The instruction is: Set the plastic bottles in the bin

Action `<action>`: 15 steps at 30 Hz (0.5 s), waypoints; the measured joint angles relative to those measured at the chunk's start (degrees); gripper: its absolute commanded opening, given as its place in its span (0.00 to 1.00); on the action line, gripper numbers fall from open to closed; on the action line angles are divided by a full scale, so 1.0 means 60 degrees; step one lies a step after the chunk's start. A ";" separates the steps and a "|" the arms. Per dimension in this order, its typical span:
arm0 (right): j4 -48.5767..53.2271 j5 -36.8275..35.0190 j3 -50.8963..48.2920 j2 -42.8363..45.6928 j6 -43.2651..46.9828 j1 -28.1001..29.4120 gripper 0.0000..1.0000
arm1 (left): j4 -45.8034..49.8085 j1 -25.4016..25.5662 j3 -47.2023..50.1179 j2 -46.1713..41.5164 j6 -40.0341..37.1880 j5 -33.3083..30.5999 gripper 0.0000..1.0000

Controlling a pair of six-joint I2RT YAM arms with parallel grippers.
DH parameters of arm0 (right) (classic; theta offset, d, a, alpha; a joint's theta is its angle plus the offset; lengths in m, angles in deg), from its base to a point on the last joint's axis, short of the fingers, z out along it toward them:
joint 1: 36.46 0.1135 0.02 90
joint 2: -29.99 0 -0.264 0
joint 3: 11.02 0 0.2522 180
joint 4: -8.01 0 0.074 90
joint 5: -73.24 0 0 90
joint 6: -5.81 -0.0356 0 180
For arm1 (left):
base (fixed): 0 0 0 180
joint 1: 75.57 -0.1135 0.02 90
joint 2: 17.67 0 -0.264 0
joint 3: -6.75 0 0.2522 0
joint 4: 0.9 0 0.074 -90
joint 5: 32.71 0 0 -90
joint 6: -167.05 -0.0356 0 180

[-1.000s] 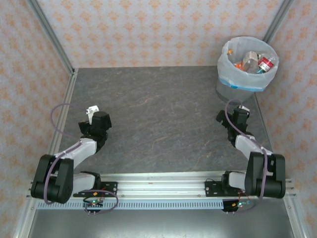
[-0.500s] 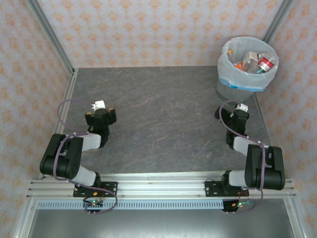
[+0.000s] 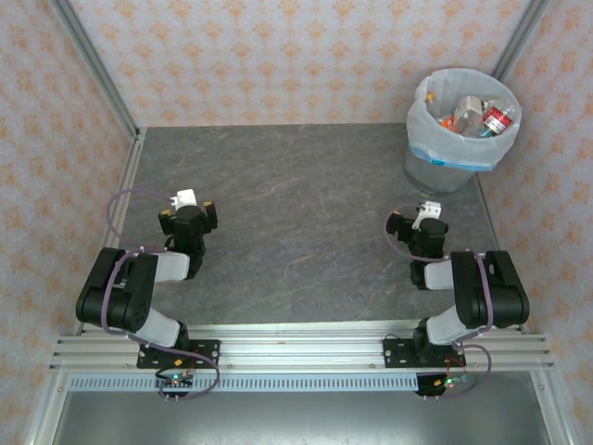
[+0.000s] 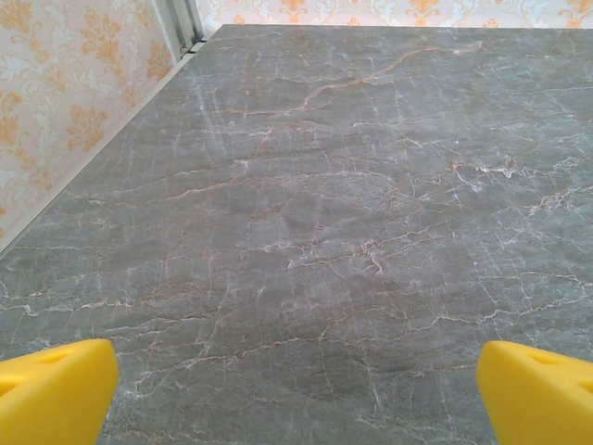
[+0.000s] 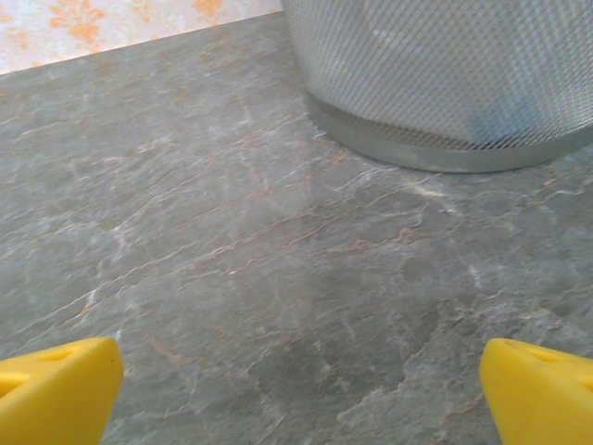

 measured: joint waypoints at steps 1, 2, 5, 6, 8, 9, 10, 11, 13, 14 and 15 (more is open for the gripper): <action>0.0211 -0.0266 0.0211 -0.0055 -0.0029 0.0004 0.99 | -0.0007 0.0000 0.0000 0.0000 0.0000 0.0000 1.00; 0.0503 -0.0528 0.0550 -0.0138 -0.0066 0.0004 0.99 | -0.0022 0.0000 0.0000 0.0000 0.0000 0.0000 1.00; 0.0710 -0.1042 0.1118 -0.0200 -0.0076 0.0055 0.99 | -0.0069 0.0000 0.0000 0.0000 0.0000 0.0000 1.00; 0.0747 -0.1122 0.1184 -0.0200 -0.0076 0.0073 0.99 | -0.0073 0.0000 0.0000 0.0000 0.0000 0.0000 1.00; 0.0831 -0.1264 0.1202 -0.0204 -0.0073 0.0102 0.99 | -0.0073 0.0000 0.0000 0.0000 0.0000 0.0000 1.00; 0.0903 -0.1311 0.1202 -0.0204 -0.0076 0.0106 0.99 | -0.0080 0.0000 0.0000 0.0000 0.0000 0.0000 1.00; 0.0980 -0.1337 0.1202 -0.0204 -0.0073 0.0106 0.99 | -0.0091 0.0000 0.0000 0.0000 0.0000 0.0000 1.00; 0.1027 -0.1333 0.1202 -0.0204 -0.0066 0.0106 0.99 | -0.0095 0.0000 0.0000 0.0000 0.0000 0.0000 1.00; 0.1096 -0.1082 0.1202 -0.0204 0.0011 0.0106 0.99 | -0.0102 0.0000 0.0000 0.0000 0.0000 0.0000 1.00; 0.1122 -0.0871 0.1202 -0.0204 0.0062 0.0080 0.99 | -0.0109 0.0000 0.0000 0.0000 0.0000 0.0000 1.00; 0.1137 -0.0627 0.1198 -0.0204 0.0117 0.0051 0.99 | -0.0113 0.0000 0.0000 0.0000 0.0000 0.0000 1.00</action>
